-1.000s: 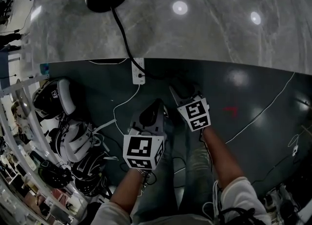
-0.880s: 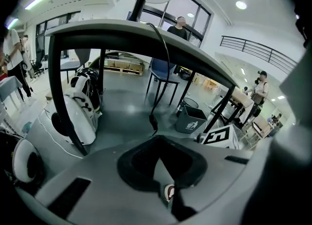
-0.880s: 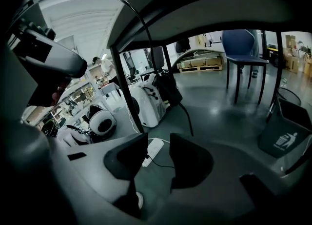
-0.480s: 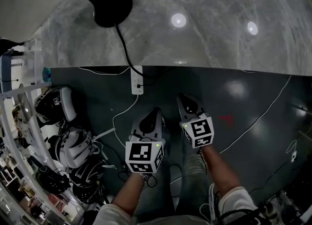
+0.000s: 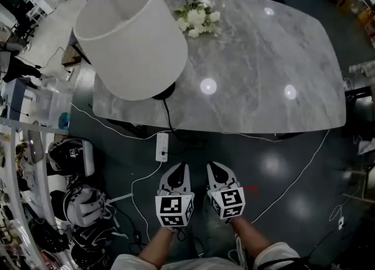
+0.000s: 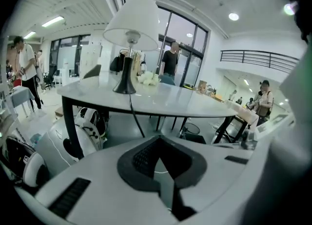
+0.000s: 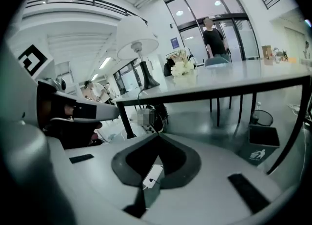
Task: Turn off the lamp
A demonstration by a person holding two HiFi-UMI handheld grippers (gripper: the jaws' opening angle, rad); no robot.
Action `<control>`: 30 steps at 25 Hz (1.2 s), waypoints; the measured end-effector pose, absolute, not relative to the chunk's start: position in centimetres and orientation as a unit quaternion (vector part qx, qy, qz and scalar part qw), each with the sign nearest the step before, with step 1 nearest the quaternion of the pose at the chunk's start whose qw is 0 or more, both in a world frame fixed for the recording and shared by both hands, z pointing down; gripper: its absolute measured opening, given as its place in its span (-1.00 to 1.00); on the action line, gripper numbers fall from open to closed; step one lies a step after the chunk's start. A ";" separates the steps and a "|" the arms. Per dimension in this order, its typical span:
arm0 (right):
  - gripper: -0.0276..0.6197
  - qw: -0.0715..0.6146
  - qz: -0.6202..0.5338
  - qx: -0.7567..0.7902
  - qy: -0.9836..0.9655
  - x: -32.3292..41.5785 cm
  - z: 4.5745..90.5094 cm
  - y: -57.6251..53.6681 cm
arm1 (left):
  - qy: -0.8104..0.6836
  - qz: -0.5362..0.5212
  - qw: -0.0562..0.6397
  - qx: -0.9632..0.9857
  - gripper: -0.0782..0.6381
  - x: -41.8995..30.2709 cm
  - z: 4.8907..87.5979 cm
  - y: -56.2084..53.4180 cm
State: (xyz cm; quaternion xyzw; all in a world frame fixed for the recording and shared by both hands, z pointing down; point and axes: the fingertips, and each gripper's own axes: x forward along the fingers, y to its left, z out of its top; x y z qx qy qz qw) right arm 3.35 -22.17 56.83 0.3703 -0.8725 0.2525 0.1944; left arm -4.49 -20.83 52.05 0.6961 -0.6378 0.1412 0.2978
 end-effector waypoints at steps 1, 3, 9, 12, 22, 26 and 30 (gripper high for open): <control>-0.91 0.189 0.250 0.370 -0.875 3.3 55.4 -22.8 | -0.641 0.134 0.295 0.695 -0.76 -4.6 50.9 -21.6; -0.91 0.177 0.250 0.370 -0.877 3.2 52.0 -23.3 | -0.647 0.124 0.288 0.695 -0.76 -4.7 47.9 -22.1; -0.91 0.147 0.247 0.372 -0.882 2.7 42.7 -23.2 | -0.659 0.098 0.259 0.699 -0.76 -5.2 39.0 -21.3; -0.91 0.135 0.238 0.370 -0.888 2.2 39.6 -23.4 | -0.668 0.085 0.246 0.697 -0.76 -5.8 35.9 -21.0; -0.91 0.101 0.202 0.364 -0.904 0.4 31.9 -23.0 | -0.686 0.053 0.199 0.698 -0.76 -8.1 28.9 -19.5; -0.91 0.096 0.189 0.363 -0.907 -0.2 30.5 -22.8 | -0.691 0.043 0.200 0.694 -0.76 -8.8 28.3 -18.8; -0.92 0.101 0.187 0.362 -0.908 -0.9 30.3 -21.9 | -0.691 0.040 0.213 0.690 -0.76 -9.6 28.8 -18.1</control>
